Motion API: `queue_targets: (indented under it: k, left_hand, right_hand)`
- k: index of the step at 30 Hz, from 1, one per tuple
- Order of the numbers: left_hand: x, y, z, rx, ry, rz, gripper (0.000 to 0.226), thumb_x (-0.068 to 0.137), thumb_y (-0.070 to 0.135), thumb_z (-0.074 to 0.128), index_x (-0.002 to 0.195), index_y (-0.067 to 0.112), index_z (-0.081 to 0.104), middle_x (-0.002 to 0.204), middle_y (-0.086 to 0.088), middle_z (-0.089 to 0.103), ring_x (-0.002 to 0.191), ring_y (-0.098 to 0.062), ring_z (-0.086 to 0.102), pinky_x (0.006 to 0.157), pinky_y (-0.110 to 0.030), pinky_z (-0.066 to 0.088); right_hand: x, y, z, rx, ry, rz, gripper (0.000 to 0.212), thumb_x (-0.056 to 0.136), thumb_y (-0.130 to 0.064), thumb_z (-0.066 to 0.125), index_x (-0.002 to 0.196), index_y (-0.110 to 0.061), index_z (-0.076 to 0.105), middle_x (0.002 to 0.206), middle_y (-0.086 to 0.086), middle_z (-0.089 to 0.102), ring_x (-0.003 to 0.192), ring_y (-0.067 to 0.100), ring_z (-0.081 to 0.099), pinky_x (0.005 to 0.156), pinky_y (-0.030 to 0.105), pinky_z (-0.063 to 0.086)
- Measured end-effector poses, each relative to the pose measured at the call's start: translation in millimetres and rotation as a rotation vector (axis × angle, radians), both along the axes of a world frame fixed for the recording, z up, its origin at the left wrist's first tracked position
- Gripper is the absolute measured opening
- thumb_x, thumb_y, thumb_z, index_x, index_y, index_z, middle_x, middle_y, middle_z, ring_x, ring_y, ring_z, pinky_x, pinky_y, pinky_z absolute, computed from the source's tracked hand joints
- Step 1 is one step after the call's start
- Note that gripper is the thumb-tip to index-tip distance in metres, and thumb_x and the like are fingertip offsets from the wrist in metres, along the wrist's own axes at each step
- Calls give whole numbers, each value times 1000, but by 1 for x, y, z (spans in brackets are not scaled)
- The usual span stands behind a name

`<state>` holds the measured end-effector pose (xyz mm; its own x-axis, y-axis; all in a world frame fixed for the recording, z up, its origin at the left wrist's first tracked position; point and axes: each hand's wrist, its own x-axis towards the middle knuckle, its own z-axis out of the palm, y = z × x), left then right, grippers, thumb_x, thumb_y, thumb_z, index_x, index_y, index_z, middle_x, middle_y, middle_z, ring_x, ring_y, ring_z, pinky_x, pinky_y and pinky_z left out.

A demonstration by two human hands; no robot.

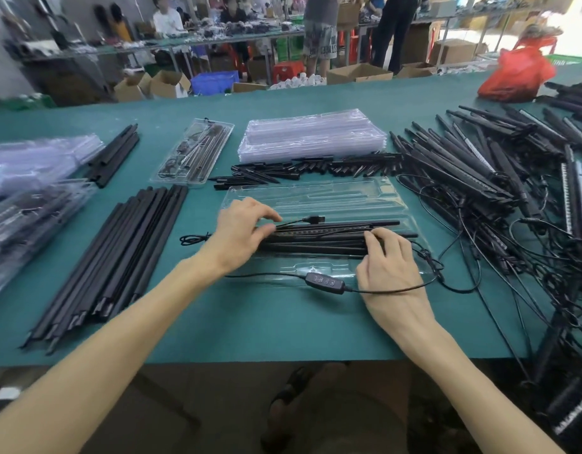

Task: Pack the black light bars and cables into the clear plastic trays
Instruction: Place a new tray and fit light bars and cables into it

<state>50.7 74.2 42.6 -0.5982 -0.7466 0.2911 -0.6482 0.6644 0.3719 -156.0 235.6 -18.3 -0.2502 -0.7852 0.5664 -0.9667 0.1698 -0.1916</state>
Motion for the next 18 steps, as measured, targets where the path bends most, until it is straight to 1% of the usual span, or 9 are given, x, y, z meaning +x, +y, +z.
queue_targets:
  k: [2, 4, 6, 8, 9, 13, 16, 17, 18]
  left_hand:
    - [22, -16, 7, -36, -83, 114, 19, 97, 31, 64, 115, 27, 70, 117, 0, 63, 114, -22, 53, 101, -40, 34]
    - [43, -30, 12, -1, -239, 192, 24, 95, 43, 66, 113, 28, 70, 112, 4, 65, 110, -20, 58, 99, -40, 38]
    - [59, -38, 13, 87, -291, 184, 27, 90, 47, 69, 106, 25, 70, 106, 4, 67, 95, -18, 64, 90, -37, 46]
    - [67, -40, 14, 139, -228, 149, 22, 87, 42, 75, 99, 24, 71, 100, 4, 65, 77, -11, 62, 77, -31, 44]
    - [68, -41, 14, 139, -211, 140, 20, 85, 39, 78, 96, 23, 73, 97, 3, 66, 74, -9, 62, 74, -29, 42]
    - [68, -45, 18, 223, -188, 149, 12, 84, 29, 81, 93, 24, 74, 88, 8, 72, 77, -12, 66, 71, -26, 44]
    - [71, -49, 20, 261, -211, 145, 9, 88, 21, 78, 96, 23, 75, 89, 7, 73, 70, -7, 64, 60, -16, 42]
    - [72, -50, 21, 247, -220, 152, 8, 90, 18, 75, 98, 21, 75, 90, 6, 73, 68, -5, 62, 59, -14, 40]
    - [72, -51, 20, 214, -223, 173, 9, 92, 15, 72, 99, 18, 75, 92, 3, 73, 69, -6, 61, 64, -16, 41]
  right_hand:
    - [-1, -2, -3, 26, -79, -33, 43, 87, -4, 60, 128, 11, 57, 126, 24, 55, 118, 39, 48, 96, 46, 53]
    - [0, -2, -3, 40, -97, -39, 44, 89, -6, 57, 131, 9, 56, 129, 23, 55, 118, 40, 50, 96, 45, 51]
    - [1, -2, -1, 55, -99, -33, 44, 89, -6, 57, 130, 9, 56, 129, 24, 55, 115, 41, 52, 93, 47, 52]
    - [1, -2, 1, 73, -108, -38, 44, 88, -5, 58, 130, 8, 56, 130, 24, 54, 114, 42, 52, 91, 49, 52]
    - [1, -2, 1, 79, -111, -39, 44, 88, -4, 58, 131, 8, 56, 130, 24, 54, 113, 43, 52, 91, 49, 52]
    - [2, -2, 2, 73, -78, -39, 45, 87, -4, 60, 130, 9, 56, 128, 26, 55, 109, 43, 54, 89, 49, 53]
    - [2, -1, 2, 71, -68, -54, 43, 90, -5, 51, 130, 9, 56, 128, 25, 55, 109, 43, 54, 89, 48, 54]
    - [2, -1, 1, 72, -67, -57, 43, 90, -6, 48, 130, 9, 55, 129, 25, 55, 109, 43, 54, 90, 48, 54]
    - [2, -1, 1, 77, -69, -58, 44, 91, -7, 47, 131, 9, 55, 129, 25, 54, 110, 42, 54, 90, 48, 54]
